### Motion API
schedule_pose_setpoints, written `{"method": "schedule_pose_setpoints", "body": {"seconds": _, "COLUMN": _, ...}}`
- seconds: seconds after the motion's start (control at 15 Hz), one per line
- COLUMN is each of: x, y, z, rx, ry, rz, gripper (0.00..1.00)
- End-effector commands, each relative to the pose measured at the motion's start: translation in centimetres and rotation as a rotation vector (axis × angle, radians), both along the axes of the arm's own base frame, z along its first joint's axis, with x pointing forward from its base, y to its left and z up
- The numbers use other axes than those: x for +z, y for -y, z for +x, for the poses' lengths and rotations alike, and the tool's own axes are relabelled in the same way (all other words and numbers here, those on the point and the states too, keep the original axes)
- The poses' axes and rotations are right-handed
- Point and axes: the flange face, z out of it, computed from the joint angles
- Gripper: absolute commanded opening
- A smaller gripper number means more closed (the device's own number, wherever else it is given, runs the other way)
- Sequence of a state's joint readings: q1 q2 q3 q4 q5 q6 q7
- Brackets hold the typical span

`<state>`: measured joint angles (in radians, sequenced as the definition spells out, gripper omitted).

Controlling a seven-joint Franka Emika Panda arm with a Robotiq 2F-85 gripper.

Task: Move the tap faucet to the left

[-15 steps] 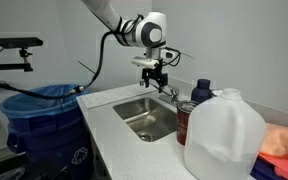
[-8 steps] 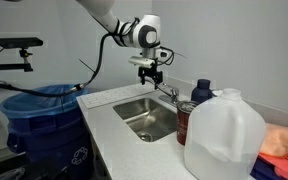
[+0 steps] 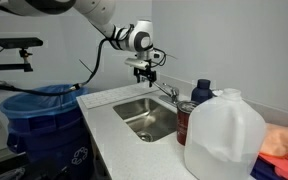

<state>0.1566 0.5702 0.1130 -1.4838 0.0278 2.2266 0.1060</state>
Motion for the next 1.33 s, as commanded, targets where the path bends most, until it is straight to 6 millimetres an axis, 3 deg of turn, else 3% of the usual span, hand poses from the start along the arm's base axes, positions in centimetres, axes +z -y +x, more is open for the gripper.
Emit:
{"method": "schedule_pose_setpoints", "body": {"seconds": 0.0, "x": 0.4, "y": -1.3, "z": 1.9, "rx": -0.034, "ry": 0.114, "rz": 0.009, "gripper": 1.00}}
{"method": "schedule_pose_setpoints", "body": {"seconds": 0.4, "x": 0.1, "y": -2.2, "z": 2.7, "rx": -0.074, "ry": 0.282, "rz": -0.031, "gripper": 1.00}}
{"method": "schedule_pose_setpoints", "body": {"seconds": 0.87, "x": -0.2, "y": -2.2, "z": 2.7, "rx": -0.106, "ry": 0.309, "rz": -0.045, "gripper": 1.00}}
{"method": "schedule_pose_setpoints", "body": {"seconds": 1.27, "x": 1.3, "y": -0.9, "z": 0.1, "rx": -0.107, "ry": 0.172, "rz": -0.036, "gripper": 1.00}}
